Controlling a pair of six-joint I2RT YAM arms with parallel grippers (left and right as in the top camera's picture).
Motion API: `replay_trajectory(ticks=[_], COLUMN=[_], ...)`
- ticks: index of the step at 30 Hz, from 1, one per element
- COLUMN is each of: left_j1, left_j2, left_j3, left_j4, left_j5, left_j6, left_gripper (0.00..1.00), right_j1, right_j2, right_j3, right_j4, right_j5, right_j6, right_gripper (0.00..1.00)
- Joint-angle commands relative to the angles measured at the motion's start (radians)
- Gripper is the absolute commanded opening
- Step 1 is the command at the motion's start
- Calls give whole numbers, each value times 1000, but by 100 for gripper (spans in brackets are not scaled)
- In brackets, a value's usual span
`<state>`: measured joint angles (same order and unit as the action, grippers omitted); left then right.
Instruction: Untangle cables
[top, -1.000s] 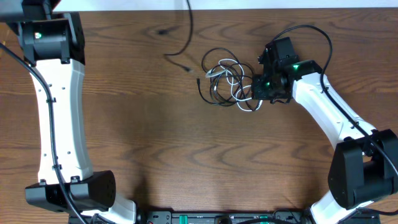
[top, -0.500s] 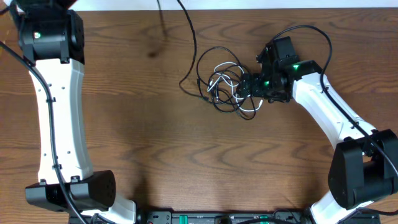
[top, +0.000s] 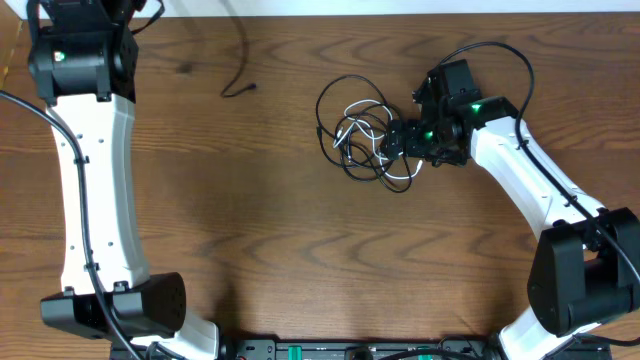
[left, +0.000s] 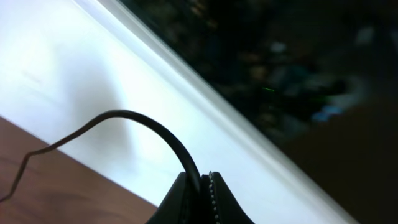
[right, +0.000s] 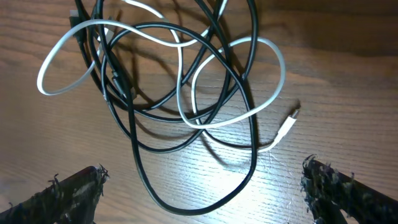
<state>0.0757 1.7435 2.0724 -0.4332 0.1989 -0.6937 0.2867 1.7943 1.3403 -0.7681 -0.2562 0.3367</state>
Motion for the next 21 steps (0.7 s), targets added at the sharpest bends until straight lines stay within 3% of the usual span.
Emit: replay_trajectory(ticks=[1, 6, 9, 12, 18, 21], left_j1=[2, -5, -19, -29, -42, -11], left_j2=[48, 71, 73, 80, 160, 224], left_j3=[8, 8, 8, 8, 8, 8], left_j4=[-24, -17, 76, 93, 112, 142], left_j5=[-185, 1, 246, 354, 354, 266], left_j6=[258, 260, 273, 309, 346, 348], left_gripper=[7, 8, 8, 8, 7, 7], right_j1=[-5, -5, -5, -11, -48, -50], right_j2=[-3, -3, -3, -3, -3, -3], right_j3=[2, 2, 2, 2, 2, 2], right_j4=[-3, -8, -23, -33, -85, -113], right_j5=[18, 19, 20, 13, 10, 10], right_j6=[0, -1, 0, 2, 7, 7], right_gripper=[99, 99, 99, 99, 99, 99])
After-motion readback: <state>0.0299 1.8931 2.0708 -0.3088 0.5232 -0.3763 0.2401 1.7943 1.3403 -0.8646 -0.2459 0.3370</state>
